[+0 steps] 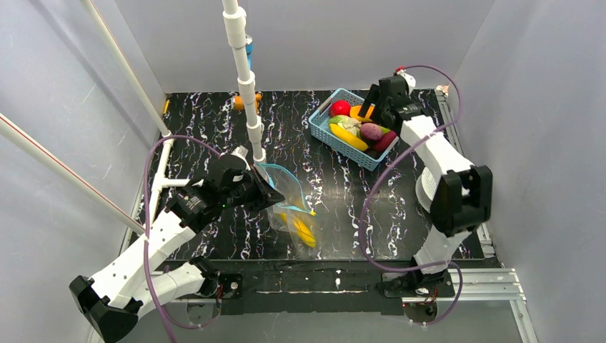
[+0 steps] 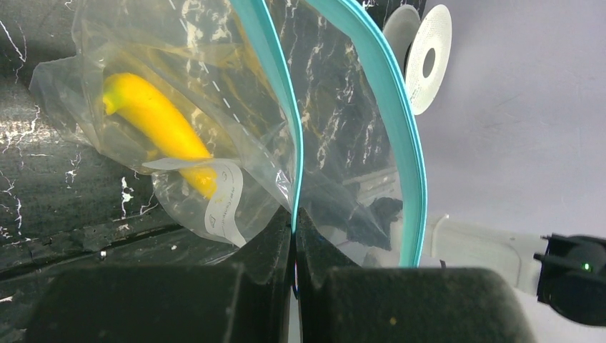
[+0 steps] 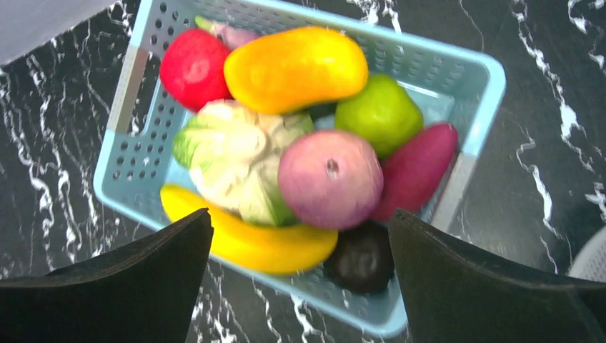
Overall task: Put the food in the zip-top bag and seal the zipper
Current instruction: Pick up the fake vegetable from the bin.
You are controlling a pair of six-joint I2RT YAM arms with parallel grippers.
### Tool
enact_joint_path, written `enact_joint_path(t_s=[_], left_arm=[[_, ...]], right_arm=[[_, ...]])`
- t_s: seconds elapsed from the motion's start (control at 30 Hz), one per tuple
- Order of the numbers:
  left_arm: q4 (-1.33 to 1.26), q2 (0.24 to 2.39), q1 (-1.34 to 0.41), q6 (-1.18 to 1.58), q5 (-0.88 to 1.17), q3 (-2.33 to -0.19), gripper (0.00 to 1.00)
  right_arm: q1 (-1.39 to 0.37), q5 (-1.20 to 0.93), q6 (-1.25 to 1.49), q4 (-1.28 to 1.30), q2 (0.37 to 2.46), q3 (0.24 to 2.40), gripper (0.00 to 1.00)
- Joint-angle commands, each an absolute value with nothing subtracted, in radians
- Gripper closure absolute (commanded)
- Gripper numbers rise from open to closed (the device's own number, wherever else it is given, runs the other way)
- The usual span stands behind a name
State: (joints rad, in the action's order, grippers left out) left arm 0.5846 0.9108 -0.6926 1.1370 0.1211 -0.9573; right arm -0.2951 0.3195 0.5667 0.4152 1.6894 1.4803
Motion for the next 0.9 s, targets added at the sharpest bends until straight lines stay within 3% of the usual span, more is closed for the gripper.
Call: enact_joint_path(t_s=[0.0,0.1,0.3,0.63,0.87], left_arm=[[0.605,0.908,-0.686,1.122,0.138,-0.979,1.0],[0.604,0.913,-0.686,1.121,0.146,-0.978,1.0],[0.604,0.899,-0.687,1.129,0.144,-0.959,1.0],[0.604,0.904,-0.687,1.134,0.151,-0.961,1.0],[0.606,0.892,-0.686,1.141,0.15,-0.953,1.0]], right_arm=[[-0.295,0.34,0.518,0.489,1.833,1.668,0.02],[-0.295,0.412,0.503,0.577,1.911,1.745,0.02],[-0.295,0.471,0.457,0.552,1.954,1.688,0.02],[-0.295,0.369,0.41,0.511,2.021,1.664,0.06],[-0.295,0.341,0.415,0.483,2.032,1.639,0.04]])
